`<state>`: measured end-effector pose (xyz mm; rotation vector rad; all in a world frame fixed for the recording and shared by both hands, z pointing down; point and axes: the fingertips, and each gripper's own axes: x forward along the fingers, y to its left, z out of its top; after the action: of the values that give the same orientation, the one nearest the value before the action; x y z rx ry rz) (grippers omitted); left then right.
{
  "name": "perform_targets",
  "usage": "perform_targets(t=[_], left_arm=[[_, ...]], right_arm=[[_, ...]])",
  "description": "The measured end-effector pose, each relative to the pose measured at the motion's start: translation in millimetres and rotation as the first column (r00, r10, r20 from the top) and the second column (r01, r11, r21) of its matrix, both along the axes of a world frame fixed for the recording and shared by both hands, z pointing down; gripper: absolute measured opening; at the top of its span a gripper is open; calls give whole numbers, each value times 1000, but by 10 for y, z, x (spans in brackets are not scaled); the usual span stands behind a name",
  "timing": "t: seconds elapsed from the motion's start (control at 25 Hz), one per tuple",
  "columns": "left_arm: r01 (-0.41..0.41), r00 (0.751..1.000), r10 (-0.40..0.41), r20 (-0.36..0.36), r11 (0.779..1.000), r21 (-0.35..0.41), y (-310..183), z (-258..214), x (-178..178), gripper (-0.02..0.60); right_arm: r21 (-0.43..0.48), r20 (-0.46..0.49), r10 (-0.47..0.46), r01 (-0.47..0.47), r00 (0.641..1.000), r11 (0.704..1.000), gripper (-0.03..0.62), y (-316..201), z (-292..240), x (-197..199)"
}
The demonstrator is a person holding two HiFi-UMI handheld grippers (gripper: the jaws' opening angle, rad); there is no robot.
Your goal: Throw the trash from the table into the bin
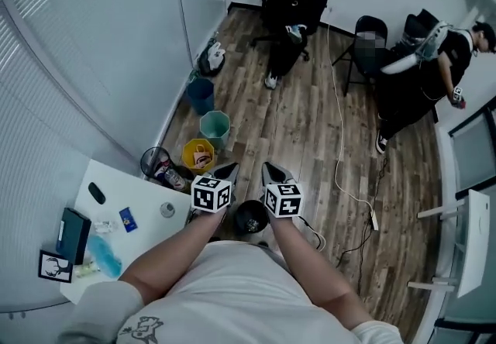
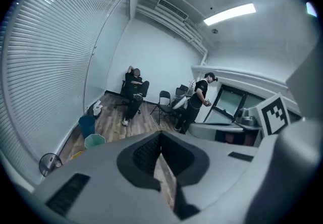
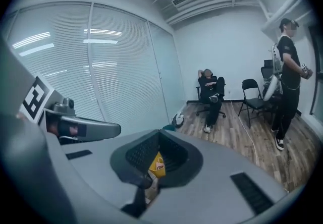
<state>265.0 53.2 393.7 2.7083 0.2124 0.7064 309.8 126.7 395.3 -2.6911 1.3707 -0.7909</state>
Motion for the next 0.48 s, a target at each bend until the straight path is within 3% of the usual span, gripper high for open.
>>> perform_targets(t=[0.48], left_arm=[[41,998,-41,-46,999,7,-290,-182,-67,6]], right_arm=[[11,-45,-28,28,999,1000,6,-288,-209,-26]])
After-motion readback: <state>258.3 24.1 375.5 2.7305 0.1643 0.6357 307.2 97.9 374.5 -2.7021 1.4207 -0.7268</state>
